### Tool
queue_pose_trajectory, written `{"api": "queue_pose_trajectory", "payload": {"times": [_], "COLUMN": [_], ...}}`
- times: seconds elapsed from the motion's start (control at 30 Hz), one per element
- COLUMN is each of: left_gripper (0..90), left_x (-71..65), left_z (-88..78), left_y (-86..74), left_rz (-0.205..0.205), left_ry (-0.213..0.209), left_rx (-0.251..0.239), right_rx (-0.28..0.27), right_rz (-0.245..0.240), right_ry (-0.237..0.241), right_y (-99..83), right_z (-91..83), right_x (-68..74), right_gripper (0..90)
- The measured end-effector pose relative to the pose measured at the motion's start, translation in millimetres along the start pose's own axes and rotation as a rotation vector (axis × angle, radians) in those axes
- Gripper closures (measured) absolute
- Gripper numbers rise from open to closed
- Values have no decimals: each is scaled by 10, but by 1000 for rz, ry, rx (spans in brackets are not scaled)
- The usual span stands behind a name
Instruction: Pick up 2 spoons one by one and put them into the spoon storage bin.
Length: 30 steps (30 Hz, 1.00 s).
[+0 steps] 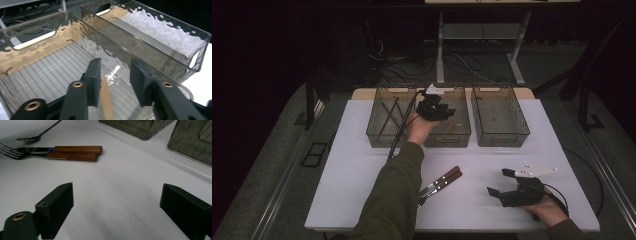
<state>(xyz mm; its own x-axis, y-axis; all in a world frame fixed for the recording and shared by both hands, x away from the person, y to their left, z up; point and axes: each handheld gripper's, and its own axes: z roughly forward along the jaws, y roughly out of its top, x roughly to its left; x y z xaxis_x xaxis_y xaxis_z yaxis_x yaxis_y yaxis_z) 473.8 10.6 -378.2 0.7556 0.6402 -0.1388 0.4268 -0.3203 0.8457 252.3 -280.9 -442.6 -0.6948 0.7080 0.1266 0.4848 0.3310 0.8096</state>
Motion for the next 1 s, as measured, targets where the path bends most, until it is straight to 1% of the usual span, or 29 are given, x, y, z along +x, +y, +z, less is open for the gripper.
{"api": "queue_pose_trajectory", "payload": {"times": [0.07, 0.1, 0.13, 0.17, 0.2, 0.3, 0.37, 0.4, 0.53, 0.67, 0.7, 0.73, 0.77, 0.8, 0.83, 0.9, 1.0], "left_gripper": [539, 524, 511, 498, 485, 443, 433, 422, 363, 357, 359, 363, 377, 403, 453, 518, 617], "left_x": [-8, -28, -39, -54, -74, -114, -151, -172, -232, -273, -276, -279, -277, -272, -262, -242, -208], "left_z": [-52, -66, -97, -132, -160, -261, -344, -387, -559, -741, -781, -815, -859, -899, -939, -1013, -1100], "left_y": [14, 18, 21, 18, 11, -8, -36, -54, -136, -255, -288, -325, -361, -400, -441, -528, -665], "left_rz": [25, 17, 36, 47, 40, 78, 80, 74, 87, 79, 75, 67, 68, 63, 62, 56, 60], "left_ry": [-7, -18, -14, -12, -20, -22, -30, -33, -39, -37, -37, -38, -40, -46, -53, -54, -48], "left_rx": [17, 8, 19, 23, 21, 42, 29, 19, 31, 16, 18, 8, 8, 5, 3, 15, 33], "right_rx": [1, 1, 2, 3, 4, 6, 8, 10, 13, 14, 14, 15, 17, 19, 20, 21, 22], "right_rz": [0, -1, -3, -4, -6, -5, -9, -11, -11, -14, -13, -12, -12, -10, -10, -10, -7], "right_ry": [0, 0, 0, 0, 1, -1, -1, 0, -4, -7, -7, -8, -9, -10, -10, -10, -14], "right_y": [0, 0, 0, 0, 0, 1, 3, 4, 2, 0, 1, 1, 1, 0, -1, -1, -3], "right_z": [2, 3, 4, 7, 10, 16, 14, 13, 17, 22, 24, 25, 28, 30, 31, 31, 34], "right_x": [0, 0, -1, -1, -1, 7, 12, 14, 9, 5, 6, 8, 10, 12, 12, 10, 6], "right_gripper": [113, 113, 113, 113, 113, 113, 113, 113, 113, 113, 113, 113, 113, 113, 113, 113, 113]}}
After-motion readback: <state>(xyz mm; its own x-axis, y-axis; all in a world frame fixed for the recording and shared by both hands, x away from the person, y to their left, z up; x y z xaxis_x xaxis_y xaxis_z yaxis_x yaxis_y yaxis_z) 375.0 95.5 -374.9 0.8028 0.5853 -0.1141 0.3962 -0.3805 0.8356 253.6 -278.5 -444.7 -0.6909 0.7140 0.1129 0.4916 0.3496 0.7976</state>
